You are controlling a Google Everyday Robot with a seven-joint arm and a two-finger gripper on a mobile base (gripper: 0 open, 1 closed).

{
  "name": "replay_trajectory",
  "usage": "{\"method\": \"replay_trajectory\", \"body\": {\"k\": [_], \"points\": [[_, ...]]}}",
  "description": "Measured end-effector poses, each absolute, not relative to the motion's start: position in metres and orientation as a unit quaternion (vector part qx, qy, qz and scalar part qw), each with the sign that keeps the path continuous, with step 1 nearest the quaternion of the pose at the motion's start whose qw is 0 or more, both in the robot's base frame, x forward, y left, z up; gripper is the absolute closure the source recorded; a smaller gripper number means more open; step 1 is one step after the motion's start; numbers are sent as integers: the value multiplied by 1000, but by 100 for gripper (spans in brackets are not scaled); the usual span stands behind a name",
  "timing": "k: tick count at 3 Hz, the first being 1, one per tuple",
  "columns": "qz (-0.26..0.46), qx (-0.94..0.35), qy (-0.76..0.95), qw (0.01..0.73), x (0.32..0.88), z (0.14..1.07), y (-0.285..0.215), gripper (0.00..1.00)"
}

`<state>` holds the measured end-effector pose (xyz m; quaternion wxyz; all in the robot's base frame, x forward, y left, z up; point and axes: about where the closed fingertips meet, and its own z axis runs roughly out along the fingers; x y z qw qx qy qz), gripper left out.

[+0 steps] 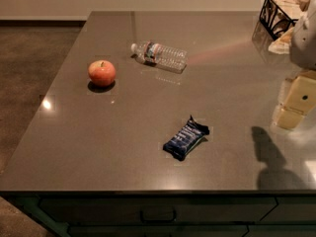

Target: Move rxbar blueberry near apple

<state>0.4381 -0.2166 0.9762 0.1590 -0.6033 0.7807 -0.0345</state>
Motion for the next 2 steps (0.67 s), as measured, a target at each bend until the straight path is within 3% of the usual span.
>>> {"method": "replay_trajectory", "body": {"k": [2], "points": [[-37,-643,749,154,437,968,-198,0]]}}
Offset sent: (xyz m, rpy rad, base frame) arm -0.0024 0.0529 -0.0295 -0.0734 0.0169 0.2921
